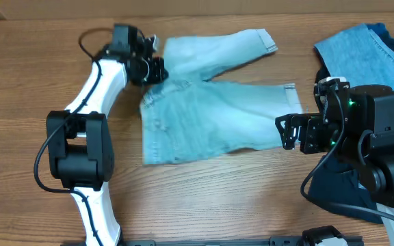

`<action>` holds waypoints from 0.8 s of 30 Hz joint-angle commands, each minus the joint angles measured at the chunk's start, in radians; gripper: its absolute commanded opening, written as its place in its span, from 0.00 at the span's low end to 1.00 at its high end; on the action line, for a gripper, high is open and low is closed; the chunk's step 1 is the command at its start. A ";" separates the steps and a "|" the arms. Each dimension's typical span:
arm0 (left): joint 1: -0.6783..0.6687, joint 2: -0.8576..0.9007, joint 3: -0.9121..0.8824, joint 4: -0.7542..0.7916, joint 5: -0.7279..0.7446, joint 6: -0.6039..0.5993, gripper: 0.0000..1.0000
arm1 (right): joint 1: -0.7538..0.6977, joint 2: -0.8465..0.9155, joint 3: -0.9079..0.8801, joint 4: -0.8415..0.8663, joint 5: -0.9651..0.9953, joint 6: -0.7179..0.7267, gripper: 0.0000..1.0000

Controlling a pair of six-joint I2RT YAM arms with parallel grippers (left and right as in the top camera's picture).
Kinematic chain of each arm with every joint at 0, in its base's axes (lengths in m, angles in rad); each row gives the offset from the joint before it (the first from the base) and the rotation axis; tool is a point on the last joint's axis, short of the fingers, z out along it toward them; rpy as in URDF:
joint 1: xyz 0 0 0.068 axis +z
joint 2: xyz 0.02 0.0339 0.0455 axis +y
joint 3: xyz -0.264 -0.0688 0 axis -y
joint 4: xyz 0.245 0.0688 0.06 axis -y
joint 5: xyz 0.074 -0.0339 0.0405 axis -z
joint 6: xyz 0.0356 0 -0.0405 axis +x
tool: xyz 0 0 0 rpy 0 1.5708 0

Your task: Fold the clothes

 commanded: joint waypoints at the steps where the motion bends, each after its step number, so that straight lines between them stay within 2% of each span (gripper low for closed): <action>1: -0.001 -0.005 0.160 -0.064 -0.338 0.168 0.04 | -0.005 -0.002 -0.001 0.013 0.001 0.001 1.00; 3: -0.001 -0.005 0.180 -0.078 -0.392 0.187 0.04 | -0.005 -0.002 -0.001 0.014 0.001 0.001 1.00; 4: -0.001 -0.005 0.180 -0.080 -0.394 0.190 0.31 | -0.005 -0.002 -0.001 0.016 0.001 0.001 1.00; 5: -0.001 -0.005 0.180 -0.084 -0.394 0.190 0.79 | -0.005 -0.002 -0.001 0.018 0.001 0.001 1.00; 6: -0.001 -0.007 0.183 -0.092 -0.394 0.189 1.00 | -0.005 -0.002 -0.001 0.020 0.001 0.001 1.00; 12: 0.003 -0.107 0.254 -0.203 -0.395 0.179 1.00 | -0.005 -0.002 -0.001 0.028 0.001 0.001 1.00; 15: 0.007 -0.156 0.254 -0.316 -0.348 0.137 1.00 | -0.005 0.002 -0.004 0.031 0.002 0.001 1.00; 16: 0.007 -0.158 0.254 -0.367 -0.325 0.137 1.00 | -0.005 0.013 -0.004 0.035 0.001 0.001 0.92; 17: 0.007 -0.158 0.247 -0.410 -0.308 0.137 1.00 | -0.005 0.034 -0.005 0.043 0.001 0.001 0.67; 18: 0.007 -0.158 0.219 -0.439 -0.298 0.135 1.00 | -0.005 0.066 -0.006 0.056 0.000 0.001 0.35; 19: 0.007 -0.158 0.193 -0.447 -0.294 0.133 0.98 | -0.005 0.098 -0.010 0.071 -0.003 0.002 0.10; 20: 0.007 -0.158 0.158 -0.447 -0.289 0.123 0.95 | -0.005 0.141 -0.012 0.089 -0.009 0.002 0.04; 24: 0.005 -0.158 -0.007 -0.382 -0.234 0.091 0.89 | -0.005 0.355 -0.012 0.179 -0.010 0.002 0.04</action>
